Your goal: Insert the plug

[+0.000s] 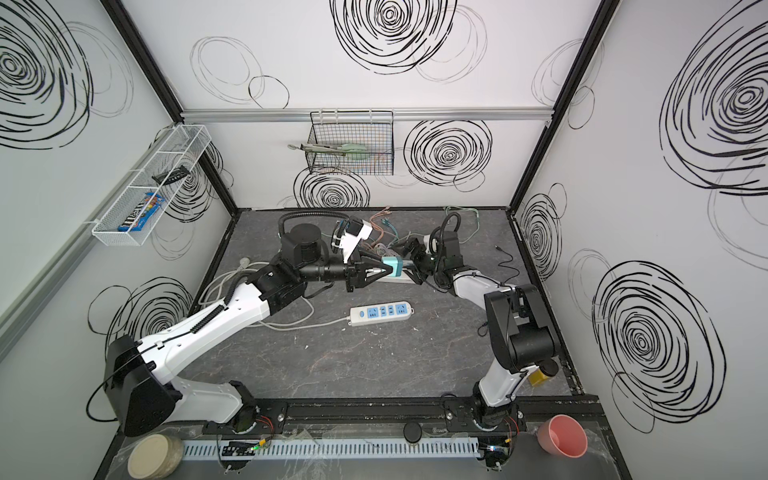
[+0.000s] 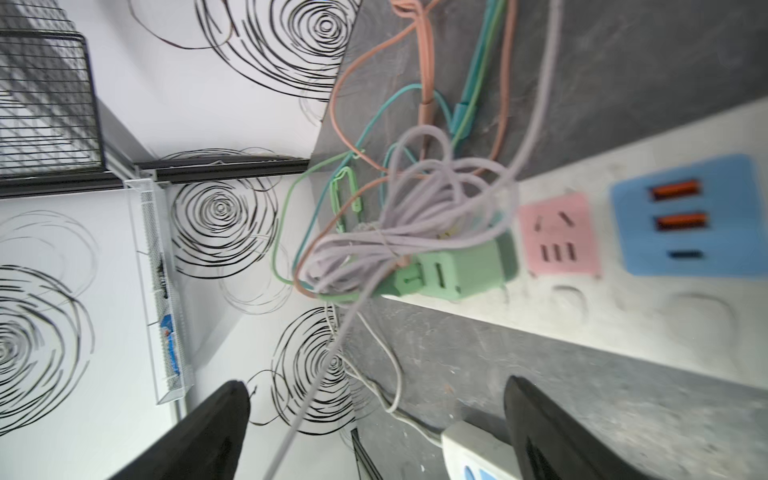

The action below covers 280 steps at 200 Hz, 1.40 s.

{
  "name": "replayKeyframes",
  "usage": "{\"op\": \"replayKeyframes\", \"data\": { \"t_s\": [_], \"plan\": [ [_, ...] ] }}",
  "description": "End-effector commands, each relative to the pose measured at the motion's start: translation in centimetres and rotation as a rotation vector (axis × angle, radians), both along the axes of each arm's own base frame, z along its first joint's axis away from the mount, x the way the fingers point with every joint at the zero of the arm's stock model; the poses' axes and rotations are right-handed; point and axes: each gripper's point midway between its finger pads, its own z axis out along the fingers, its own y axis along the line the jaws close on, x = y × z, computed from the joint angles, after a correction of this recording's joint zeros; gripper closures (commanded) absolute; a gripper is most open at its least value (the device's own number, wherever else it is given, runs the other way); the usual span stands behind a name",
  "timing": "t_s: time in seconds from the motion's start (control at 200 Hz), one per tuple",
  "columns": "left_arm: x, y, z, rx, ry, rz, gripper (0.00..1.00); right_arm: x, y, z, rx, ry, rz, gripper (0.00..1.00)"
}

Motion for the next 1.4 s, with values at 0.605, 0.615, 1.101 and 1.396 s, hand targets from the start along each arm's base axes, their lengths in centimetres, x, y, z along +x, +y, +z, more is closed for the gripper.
{"op": "replayKeyframes", "data": {
  "t_s": [0.605, 0.615, 1.101, 1.396],
  "plan": [
    [-0.4, -0.9, 1.7, -0.037, -0.094, -0.027, 1.00, 0.6, 5.9, 2.3, 0.183, 0.016, 0.055, 0.68],
    [-0.3, -0.9, 1.6, -0.036, -0.093, -0.026, 1.00, 0.8, 5.8, 2.3, 0.182, 0.012, 0.051, 0.71],
    [0.1, 0.2, 1.1, -0.017, -0.092, 0.023, 1.00, 5.1, -5.3, 10.0, -0.058, -0.369, -0.200, 1.00],
    [-0.6, 3.7, 5.7, -0.050, -0.184, 0.115, 1.00, 0.2, 0.7, 18.0, -0.251, -0.778, -0.058, 1.00]
  ]
}}
